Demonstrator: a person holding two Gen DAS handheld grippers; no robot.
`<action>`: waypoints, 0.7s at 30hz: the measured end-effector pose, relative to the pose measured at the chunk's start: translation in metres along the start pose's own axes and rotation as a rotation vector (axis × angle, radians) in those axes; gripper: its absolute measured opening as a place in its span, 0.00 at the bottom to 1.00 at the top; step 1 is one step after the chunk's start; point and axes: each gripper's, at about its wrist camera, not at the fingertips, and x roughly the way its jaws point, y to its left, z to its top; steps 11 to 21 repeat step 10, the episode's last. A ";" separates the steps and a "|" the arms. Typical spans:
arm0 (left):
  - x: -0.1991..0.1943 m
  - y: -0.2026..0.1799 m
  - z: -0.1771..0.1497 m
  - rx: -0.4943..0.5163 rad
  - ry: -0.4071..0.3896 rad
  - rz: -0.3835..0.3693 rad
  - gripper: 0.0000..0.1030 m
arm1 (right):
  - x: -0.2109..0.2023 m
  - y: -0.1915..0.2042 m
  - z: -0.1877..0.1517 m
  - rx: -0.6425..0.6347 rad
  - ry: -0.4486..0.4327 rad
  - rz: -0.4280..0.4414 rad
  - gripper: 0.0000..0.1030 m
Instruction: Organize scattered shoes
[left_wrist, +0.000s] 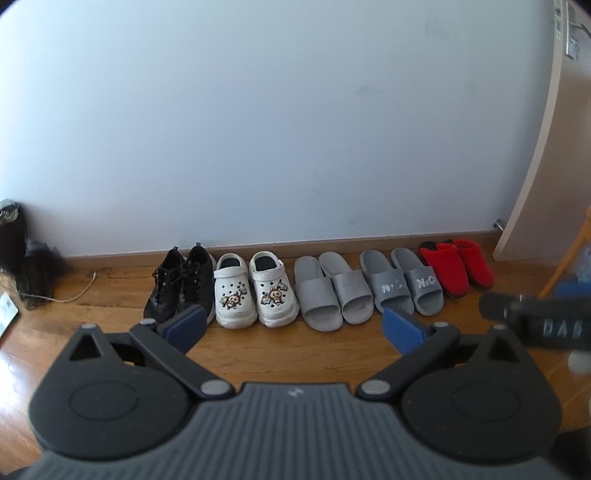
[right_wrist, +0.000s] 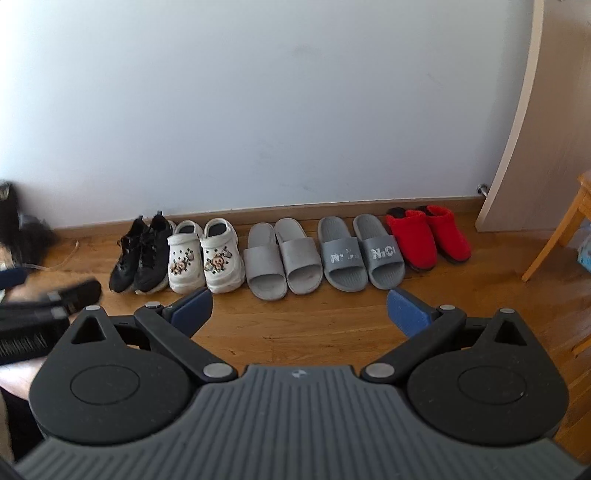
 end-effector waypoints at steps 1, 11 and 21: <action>0.000 -0.001 -0.001 0.002 0.004 -0.001 1.00 | 0.000 0.001 0.001 0.003 -0.004 0.003 0.99; 0.001 -0.001 -0.004 0.011 0.017 -0.027 1.00 | 0.002 0.007 0.002 0.019 0.009 0.016 0.99; 0.001 -0.001 -0.004 0.011 0.017 -0.027 1.00 | 0.002 0.007 0.002 0.019 0.009 0.016 0.99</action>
